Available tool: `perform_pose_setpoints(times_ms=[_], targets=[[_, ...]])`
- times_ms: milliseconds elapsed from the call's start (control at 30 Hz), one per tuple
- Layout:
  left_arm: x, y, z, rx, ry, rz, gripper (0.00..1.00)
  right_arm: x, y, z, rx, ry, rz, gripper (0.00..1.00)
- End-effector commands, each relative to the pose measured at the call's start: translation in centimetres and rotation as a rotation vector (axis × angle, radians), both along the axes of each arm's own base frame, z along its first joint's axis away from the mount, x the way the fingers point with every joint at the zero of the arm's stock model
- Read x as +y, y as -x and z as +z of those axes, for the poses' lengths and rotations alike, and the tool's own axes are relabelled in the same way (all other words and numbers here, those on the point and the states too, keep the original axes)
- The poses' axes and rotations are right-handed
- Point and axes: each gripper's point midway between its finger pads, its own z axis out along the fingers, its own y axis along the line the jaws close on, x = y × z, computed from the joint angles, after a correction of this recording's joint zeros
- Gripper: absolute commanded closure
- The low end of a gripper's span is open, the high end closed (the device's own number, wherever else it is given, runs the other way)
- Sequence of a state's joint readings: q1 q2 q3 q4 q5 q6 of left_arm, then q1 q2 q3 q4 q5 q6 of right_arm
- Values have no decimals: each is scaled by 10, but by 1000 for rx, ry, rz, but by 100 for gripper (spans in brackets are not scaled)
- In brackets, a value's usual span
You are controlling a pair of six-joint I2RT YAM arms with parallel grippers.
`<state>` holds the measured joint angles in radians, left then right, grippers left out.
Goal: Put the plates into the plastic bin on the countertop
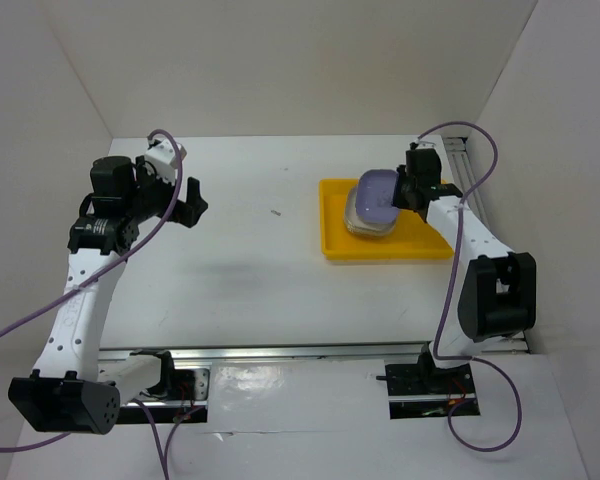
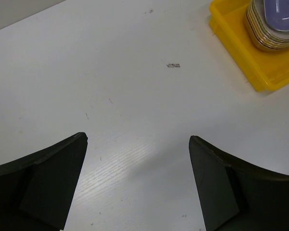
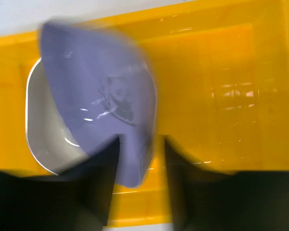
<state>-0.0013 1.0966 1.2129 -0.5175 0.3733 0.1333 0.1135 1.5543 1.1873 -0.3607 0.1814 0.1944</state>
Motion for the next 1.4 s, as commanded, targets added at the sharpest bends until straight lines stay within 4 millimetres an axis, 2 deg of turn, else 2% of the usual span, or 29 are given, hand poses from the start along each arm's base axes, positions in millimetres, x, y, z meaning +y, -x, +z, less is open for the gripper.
perform_pose_setpoints(times_ms=[0,67,100,133,233,300,367,400,433,467,500,533,567,600,667,700,767,833,867,933,967,1000,1067,1167,1233,1367], targets=[[1,-2,2,-27,-18,-17,0,17,-16,18,-70,-69,43,42],[1,-2,2,-27,-18,-17,0,21,-20,28,-101,-89,48,28],[1,-2,2,-27,-18,-17,0,31,-22,40,-128,-101,63,22],[1,-2,2,-27,-18,-17,0,36,-26,51,-152,-105,74,0],[3,0,7,-38,-12,9,0,52,-21,90,-235,-114,97,0],[6,3,8,-34,-13,30,0,62,-10,119,-296,-117,118,0],[13,4,0,-22,-32,68,0,63,2,128,-300,-111,107,0],[20,4,3,-28,-29,102,0,63,12,144,-335,-121,101,0],[22,6,2,-26,-26,121,0,67,19,150,-343,-121,109,0],[31,5,-3,-15,-39,159,0,62,29,138,-306,-116,91,0],[38,7,0,-21,-34,194,0,70,43,149,-332,-127,120,0],[39,10,0,-25,-31,209,0,70,51,150,-341,-125,122,0],[48,13,-5,-14,-42,245,0,69,61,138,-310,-113,124,0],[54,14,-2,-25,-46,269,0,73,74,151,-348,-127,145,0],[61,24,-3,-32,-54,299,0,74,93,140,-321,-123,166,0],[66,26,1,-46,-60,323,0,75,99,143,-334,-129,175,0],[67,39,-4,-24,-74,327,0,74,119,150,-343,-144,192,0],[71,54,4,-55,-77,351,0,73,134,154,-348,-162,203,0],[72,61,0,-46,-82,359,0,72,140,155,-346,-167,212,0],[71,72,3,-61,-81,359,0,80,154,148,-321,-202,260,0],[70,81,7,-95,-89,356,0,80,163,154,-345,-230,270,0],[70,86,0,-84,-90,355,0,81,167,153,-347,-241,285,0],[74,96,0,-103,-93,388,0,83,181,140,-330,-265,312,0],[75,105,-4,-103,-97,398,0,80,193,140,-343,-283,318,0],[77,106,-7,-100,-98,407,0,80,196,129,-316,-281,324,0],[80,110,-7,-87,-107,425,0,83,200,127,-314,-291,341,0]])
